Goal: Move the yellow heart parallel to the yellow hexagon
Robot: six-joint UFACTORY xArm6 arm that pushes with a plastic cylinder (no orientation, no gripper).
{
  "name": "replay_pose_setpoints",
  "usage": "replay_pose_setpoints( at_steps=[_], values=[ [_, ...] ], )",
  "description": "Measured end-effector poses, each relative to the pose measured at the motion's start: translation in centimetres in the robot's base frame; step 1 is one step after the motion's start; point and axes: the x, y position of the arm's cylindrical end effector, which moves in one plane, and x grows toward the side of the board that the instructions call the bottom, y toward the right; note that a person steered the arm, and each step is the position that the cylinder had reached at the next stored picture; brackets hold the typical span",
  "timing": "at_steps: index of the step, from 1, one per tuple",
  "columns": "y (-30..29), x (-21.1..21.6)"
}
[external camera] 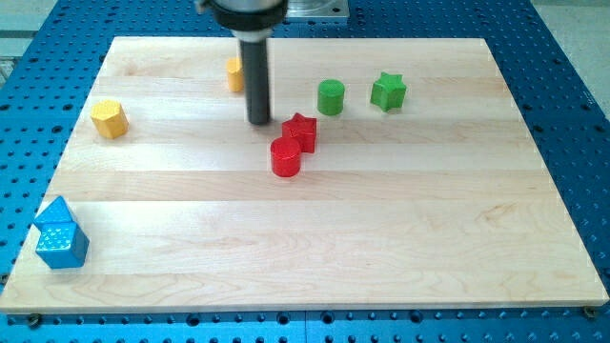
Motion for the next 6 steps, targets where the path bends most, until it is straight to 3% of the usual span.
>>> replay_pose_setpoints(
  at_steps=[2,3,4,5,6],
  values=[
    [6.8,-11.9],
    [-0.1,-10.1],
    [-1.9,-2.2],
    [-1.6,0.9],
    [6.4,3.3]
  ],
)
